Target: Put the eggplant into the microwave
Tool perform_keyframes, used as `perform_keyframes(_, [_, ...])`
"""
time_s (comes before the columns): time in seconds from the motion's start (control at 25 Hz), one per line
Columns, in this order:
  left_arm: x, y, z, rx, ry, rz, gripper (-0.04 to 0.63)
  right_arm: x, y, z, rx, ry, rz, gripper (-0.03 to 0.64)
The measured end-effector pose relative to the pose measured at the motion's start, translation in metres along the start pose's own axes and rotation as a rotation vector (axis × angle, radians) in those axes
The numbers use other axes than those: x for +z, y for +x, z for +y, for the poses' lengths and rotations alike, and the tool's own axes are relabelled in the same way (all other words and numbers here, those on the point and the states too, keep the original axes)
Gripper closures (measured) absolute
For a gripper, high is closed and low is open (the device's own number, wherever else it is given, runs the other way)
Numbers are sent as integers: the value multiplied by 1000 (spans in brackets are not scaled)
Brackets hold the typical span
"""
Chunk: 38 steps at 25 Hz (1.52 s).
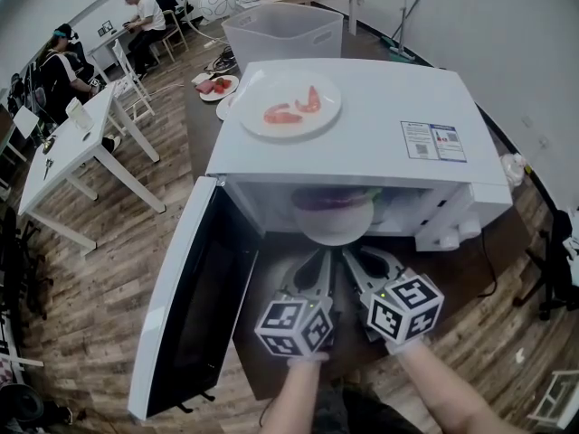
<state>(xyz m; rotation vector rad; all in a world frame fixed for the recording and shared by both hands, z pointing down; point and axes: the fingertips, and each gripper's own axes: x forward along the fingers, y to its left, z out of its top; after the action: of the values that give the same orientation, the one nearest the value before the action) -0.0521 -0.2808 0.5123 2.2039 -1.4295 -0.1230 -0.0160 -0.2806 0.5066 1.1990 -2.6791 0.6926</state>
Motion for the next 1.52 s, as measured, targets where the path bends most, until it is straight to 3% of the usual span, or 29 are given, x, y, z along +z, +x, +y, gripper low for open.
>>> perform_keyframes(0.56, [6,11,4,14,18,10,594,8,18,-11,-25,54,-12,614])
perform_keyframes(1.2, [24,29,21,13,-32,-6,592,15,37,-23,-44,94,-15,615])
perform_keyframes(1.52, [26,39,21,0,-22,6,592,20,39,-22,-41,91,-25,615])
